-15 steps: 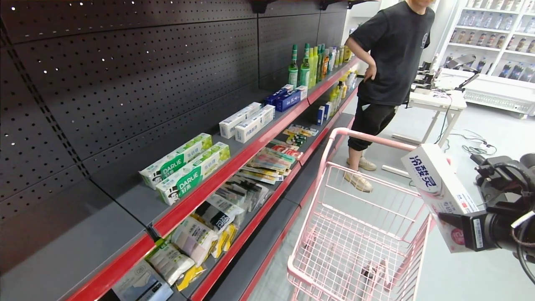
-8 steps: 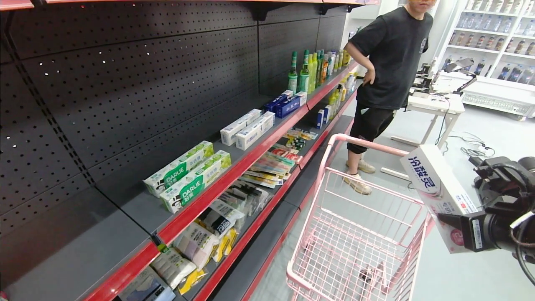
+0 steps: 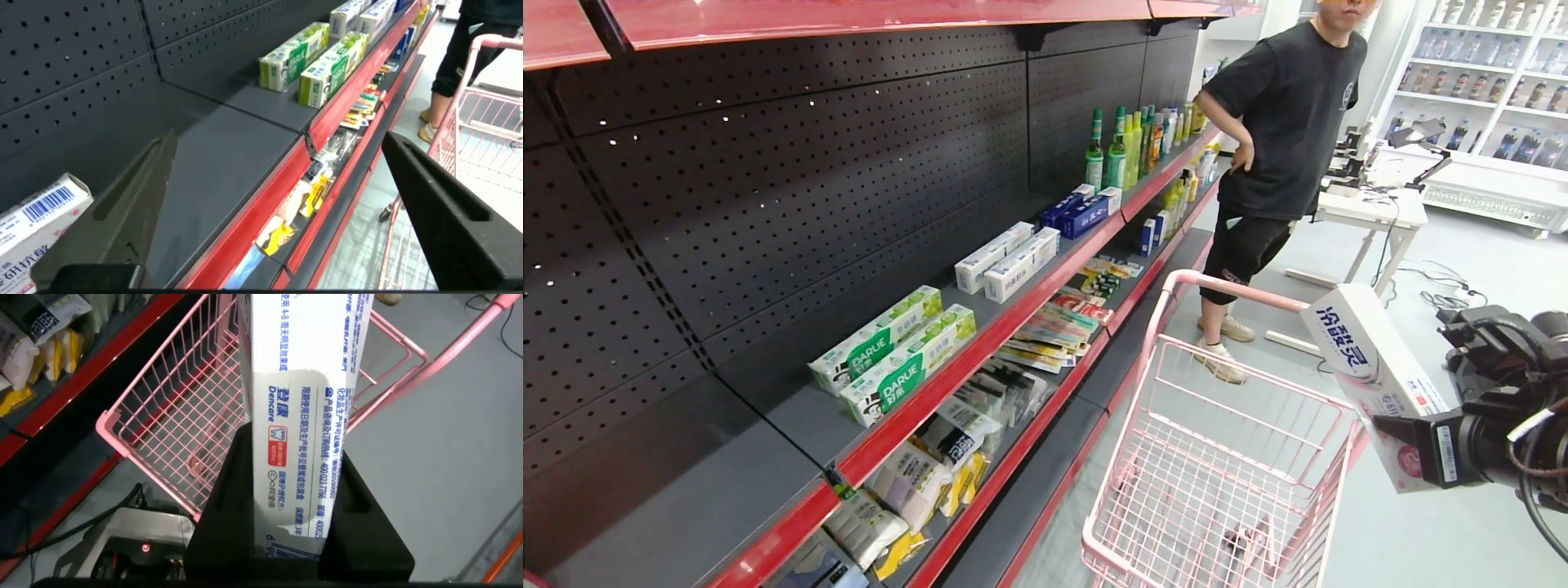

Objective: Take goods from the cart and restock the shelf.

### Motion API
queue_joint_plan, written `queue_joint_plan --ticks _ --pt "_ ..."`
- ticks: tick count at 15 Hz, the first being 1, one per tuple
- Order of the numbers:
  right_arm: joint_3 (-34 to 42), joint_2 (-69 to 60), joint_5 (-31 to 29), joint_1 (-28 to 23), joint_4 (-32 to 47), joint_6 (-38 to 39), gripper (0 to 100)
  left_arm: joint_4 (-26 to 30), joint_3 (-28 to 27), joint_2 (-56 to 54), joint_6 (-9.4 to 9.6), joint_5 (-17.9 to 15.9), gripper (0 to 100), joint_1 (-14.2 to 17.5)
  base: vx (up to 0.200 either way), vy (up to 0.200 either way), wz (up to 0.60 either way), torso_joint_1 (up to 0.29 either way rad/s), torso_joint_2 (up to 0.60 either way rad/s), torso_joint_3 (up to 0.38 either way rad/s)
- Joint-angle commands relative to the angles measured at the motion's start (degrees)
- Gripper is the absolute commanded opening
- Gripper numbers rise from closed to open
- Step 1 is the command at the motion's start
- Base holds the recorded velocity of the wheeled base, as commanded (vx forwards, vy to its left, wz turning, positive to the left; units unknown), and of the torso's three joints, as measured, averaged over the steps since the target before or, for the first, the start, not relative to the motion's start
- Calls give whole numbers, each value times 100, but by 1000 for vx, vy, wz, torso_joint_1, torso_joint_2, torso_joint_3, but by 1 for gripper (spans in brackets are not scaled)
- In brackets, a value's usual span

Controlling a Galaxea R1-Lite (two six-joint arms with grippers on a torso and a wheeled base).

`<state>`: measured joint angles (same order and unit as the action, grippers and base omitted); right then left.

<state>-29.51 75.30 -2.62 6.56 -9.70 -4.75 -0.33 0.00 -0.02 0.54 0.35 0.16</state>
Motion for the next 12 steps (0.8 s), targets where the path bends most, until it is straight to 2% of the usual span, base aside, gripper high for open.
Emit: queue_joint_plan --ticks 1,12 --pt "-2 55 -2 3 4 -8 0 -2 0 2 -1 0 100 2 0 0 0 0 0 0" --pt "33 -182 42 82 4 -219 0 -2 0 2 -1 0 100 2 0 0 600 3 0 1"
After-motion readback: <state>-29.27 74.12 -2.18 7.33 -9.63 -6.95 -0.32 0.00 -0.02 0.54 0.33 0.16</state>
